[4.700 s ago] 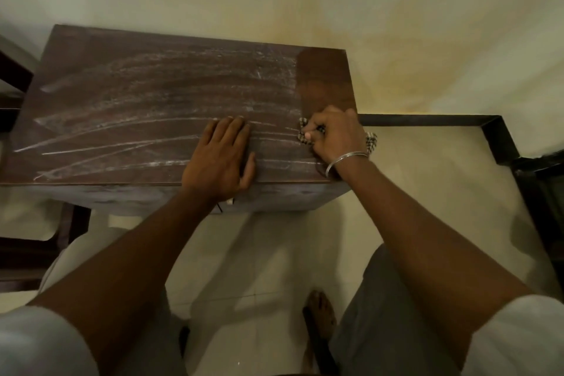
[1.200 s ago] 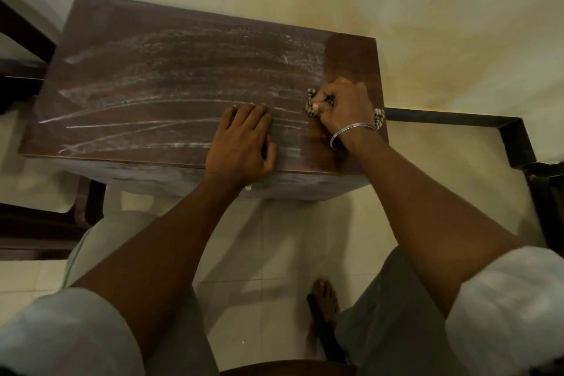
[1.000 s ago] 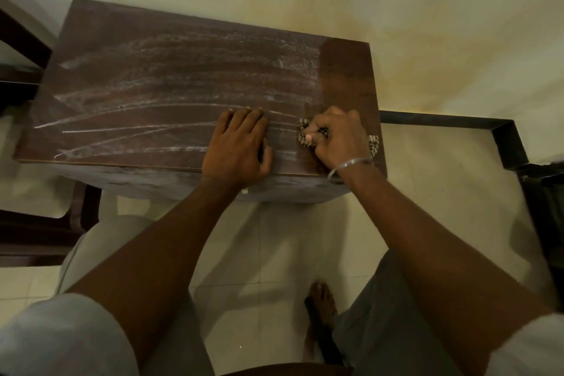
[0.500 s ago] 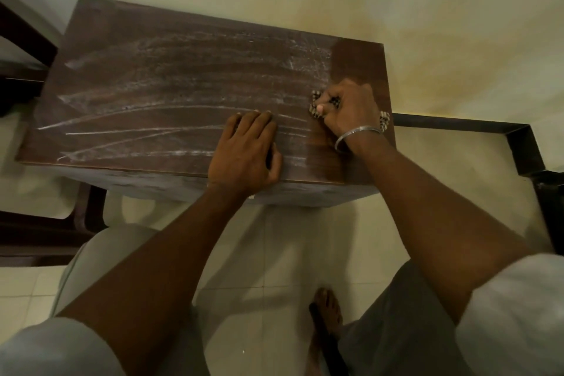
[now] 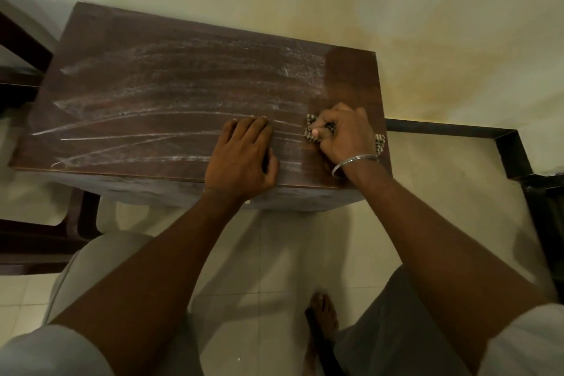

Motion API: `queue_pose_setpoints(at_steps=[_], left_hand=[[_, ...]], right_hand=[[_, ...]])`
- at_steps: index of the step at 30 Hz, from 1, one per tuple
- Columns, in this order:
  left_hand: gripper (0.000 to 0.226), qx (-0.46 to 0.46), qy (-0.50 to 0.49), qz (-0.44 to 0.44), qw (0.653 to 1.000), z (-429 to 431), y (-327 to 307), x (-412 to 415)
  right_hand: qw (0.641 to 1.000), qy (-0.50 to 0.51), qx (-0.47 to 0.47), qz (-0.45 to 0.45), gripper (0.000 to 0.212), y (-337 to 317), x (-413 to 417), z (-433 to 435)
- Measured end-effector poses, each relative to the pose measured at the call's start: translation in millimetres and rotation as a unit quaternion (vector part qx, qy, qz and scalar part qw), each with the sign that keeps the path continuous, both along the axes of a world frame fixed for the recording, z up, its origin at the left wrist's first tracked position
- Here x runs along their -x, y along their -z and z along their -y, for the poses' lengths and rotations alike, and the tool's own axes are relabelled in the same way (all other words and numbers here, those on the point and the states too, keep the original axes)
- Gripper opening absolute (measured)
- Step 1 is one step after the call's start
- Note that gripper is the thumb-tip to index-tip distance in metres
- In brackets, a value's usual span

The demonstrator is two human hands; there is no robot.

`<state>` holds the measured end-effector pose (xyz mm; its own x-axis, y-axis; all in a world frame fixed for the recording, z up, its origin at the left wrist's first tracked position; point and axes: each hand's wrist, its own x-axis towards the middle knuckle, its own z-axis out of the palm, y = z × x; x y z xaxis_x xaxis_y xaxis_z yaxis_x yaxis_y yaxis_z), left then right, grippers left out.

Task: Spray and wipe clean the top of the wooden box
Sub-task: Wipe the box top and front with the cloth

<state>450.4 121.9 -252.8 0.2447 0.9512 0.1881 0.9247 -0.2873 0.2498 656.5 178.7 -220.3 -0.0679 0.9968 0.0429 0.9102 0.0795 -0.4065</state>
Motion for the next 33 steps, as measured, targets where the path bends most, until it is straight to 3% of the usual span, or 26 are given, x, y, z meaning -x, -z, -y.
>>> queue_pose_setpoints(at_steps=[7,12,23,33], left_hand=[[0.057,0.006,-0.004,-0.006,1.0,0.0,1.4,1.3],[0.06,0.011,-0.002,-0.015,1.0,0.1,1.5,2.0],[0.06,0.017,0.001,-0.012,1.0,0.7,-1.4,1.2],[0.059,0.009,-0.003,-0.026,1.0,0.1,1.4,1.7]], right_hand=[[0.999,0.038,-0.001,0.003,0.012,-5.8,10.1,-52.9],[0.999,0.038,-0.005,0.001,0.006,-7.2,12.6,-77.5],[1.0,0.0,-0.028,-0.01,0.005,7.1,-0.4,-32.4],[0.999,0.037,-0.02,-0.004,0.012,-5.6,15.2,-115.2]])
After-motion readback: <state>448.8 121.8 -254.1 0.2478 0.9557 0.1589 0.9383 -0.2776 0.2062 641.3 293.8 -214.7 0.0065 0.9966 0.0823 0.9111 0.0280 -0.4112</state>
